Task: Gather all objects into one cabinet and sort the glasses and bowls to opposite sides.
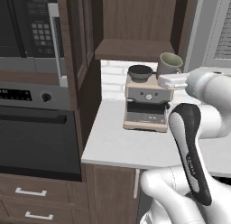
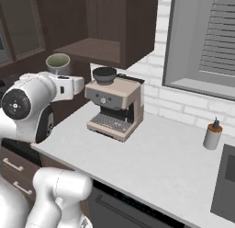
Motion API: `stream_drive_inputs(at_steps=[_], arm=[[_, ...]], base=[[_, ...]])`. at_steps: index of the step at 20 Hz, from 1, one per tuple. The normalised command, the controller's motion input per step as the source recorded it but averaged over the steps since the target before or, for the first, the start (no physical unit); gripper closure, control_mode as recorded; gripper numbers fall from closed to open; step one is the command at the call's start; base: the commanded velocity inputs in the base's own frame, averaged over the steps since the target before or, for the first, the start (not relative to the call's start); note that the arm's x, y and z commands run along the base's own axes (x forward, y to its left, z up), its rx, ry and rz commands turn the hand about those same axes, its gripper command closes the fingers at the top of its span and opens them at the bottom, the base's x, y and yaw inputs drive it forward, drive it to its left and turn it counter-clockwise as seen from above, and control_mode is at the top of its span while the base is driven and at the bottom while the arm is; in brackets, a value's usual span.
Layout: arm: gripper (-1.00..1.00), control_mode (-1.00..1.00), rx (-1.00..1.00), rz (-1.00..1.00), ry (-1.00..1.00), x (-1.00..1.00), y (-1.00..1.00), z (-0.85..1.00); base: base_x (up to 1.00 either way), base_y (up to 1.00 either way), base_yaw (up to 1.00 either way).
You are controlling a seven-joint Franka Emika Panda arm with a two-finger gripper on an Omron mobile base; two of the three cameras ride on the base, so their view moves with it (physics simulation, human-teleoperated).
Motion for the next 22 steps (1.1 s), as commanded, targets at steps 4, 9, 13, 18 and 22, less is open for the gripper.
stream_drive_inputs(at_steps=[4,9,13,18,22], arm=[[1.00,-1.00,0.00,-0.05,0.11,-1.00,0.00,-0.17],[1.00,-1.00,-0.01,-0.11,0.13,-1.00,-0.16,-0.27],[1.00,-1.00,-0.01,-0.21,0.30,-0.59,-0.33,-0.34],[1.00,-1.00,0.01,-0.44,0.38,-0.02,-0.44,-0.35],[1.00,-1.00,0.00,-0.49,0.16,0.02,-0.05,-0.17]], base=[[0.00,0.00,0.00],[0.00,0.00,0.00],[0.00,0.00,0.00],[0.00,0.00,0.00],[0.00,0.00,0.00]])
